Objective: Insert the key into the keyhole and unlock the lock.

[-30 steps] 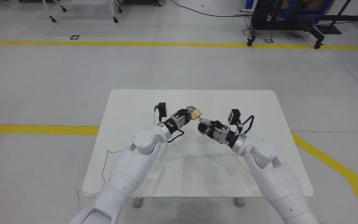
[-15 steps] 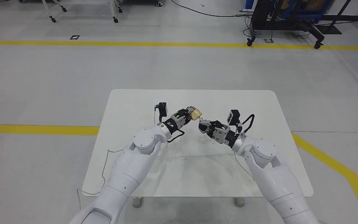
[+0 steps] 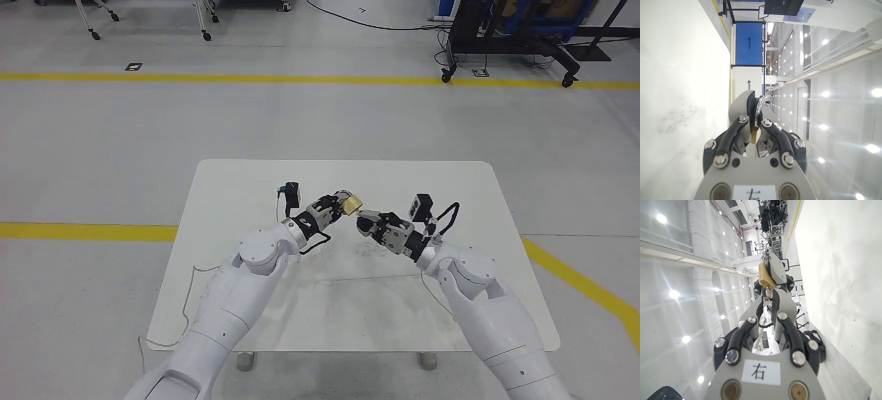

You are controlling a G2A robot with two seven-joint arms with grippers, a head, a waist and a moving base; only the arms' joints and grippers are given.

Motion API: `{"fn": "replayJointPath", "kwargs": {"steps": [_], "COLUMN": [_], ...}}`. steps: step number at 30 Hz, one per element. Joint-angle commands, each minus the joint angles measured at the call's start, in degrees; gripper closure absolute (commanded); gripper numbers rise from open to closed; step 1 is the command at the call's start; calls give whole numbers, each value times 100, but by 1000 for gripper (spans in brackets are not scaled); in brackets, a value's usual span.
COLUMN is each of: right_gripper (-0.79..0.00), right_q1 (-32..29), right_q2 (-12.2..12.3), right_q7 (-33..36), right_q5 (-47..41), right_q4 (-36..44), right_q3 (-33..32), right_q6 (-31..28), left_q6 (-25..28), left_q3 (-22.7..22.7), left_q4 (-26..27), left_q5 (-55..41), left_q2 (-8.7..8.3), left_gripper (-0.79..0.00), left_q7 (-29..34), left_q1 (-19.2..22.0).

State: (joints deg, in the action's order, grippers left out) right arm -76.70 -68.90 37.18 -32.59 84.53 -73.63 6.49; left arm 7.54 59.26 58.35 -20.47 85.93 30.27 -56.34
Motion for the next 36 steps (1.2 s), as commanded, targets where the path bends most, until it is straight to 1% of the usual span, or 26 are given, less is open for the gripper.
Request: {"fn": "replayJointPath", "kwargs": {"steps": [1, 4, 6, 7, 8, 9, 13, 16, 22, 27, 29, 36], "right_gripper": [-132, -209, -188, -123, -6, 0, 0, 0, 0, 0, 0, 0], "right_q1": [0, 20, 40, 49, 57, 66, 100, 142, 367, 616, 711, 878], "right_q2": [0, -6, -12, -15, -17, -19, -36, -50, -76, -106, -114, -122], "right_q7": [-19, -68, -83, -79, -68, -60, 50, 391, 1439, 2088, 2275, 2379], "right_q5": [-3, 39, 39, 22, 4, -9, -249, -671, -1792, -2415, -2542, -2526], "right_q4": [-15, -40, -58, -67, -77, -90, -199, -363, -902, -1381, -1550, -1837], "right_q3": [3, 49, 81, 91, 99, 105, 130, 124, 88, 151, 176, 232], "right_q6": [5, 34, 41, 40, 33, 28, 49, 153, 699, 1173, 1276, 1189], "left_q6": [9, 3, -9, -12, -17, -17, -13, 2, 257, 490, 581, 696], "left_q3": [6, 6, -12, -20, -29, -32, -36, -49, -92, -118, -107, -81], "left_q4": [-1, -2, -4, -7, -11, -15, -24, -20, -1, 16, 30, 55], "left_q5": [3, 17, 45, 51, 60, 67, 80, 111, 209, 302, 309, 315], "left_q2": [0, 1, 3, 6, 8, 10, 15, 18, 21, 24, 23, 19], "left_gripper": [0, 0, 0, 0, 0, 0, 0, 0, 0, 0, 0, 0], "left_q7": [-11, -5, 12, 11, 11, 3, -10, -2, 125, 133, 121, 119], "left_q1": [-1, -1, 3, 5, 8, 12, 18, 23, 20, 3, -9, -42]}}
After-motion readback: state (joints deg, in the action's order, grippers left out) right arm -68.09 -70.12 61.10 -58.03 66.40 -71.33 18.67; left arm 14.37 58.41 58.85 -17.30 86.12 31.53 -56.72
